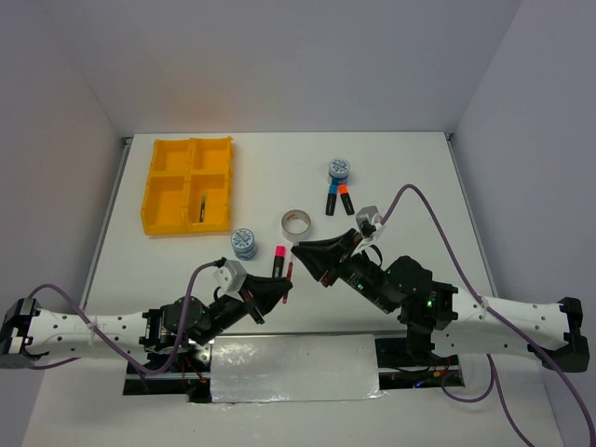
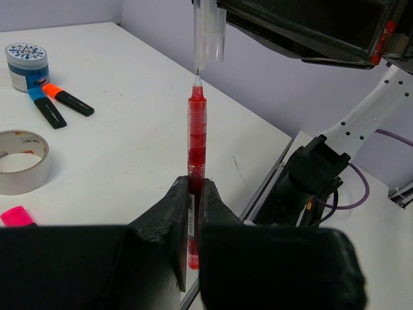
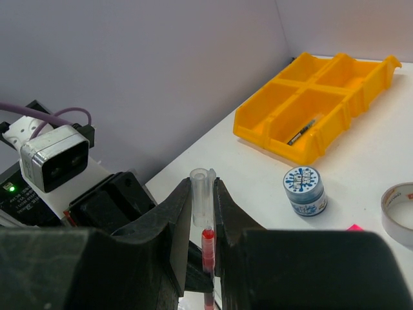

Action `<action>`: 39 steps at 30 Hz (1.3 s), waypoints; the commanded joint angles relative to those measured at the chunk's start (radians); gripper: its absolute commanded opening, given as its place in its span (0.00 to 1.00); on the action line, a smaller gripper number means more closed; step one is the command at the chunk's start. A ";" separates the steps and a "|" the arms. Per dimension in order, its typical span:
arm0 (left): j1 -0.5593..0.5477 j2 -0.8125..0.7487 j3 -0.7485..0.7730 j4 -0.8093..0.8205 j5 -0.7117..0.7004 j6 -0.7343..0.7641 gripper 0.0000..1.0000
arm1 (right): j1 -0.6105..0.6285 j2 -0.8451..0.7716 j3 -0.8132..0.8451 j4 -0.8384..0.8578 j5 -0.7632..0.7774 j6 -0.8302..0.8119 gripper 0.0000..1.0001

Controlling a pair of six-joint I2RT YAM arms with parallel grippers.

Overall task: Sort the stationery into containers
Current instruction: Close the pen cap on the pen.

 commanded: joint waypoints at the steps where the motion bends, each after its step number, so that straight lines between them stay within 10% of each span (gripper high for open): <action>1: 0.006 -0.017 0.031 0.045 -0.009 -0.006 0.00 | -0.002 -0.003 -0.012 0.034 -0.008 0.008 0.06; 39: 0.017 -0.022 0.025 0.050 0.008 -0.014 0.00 | -0.002 0.024 -0.044 0.074 0.010 -0.050 0.06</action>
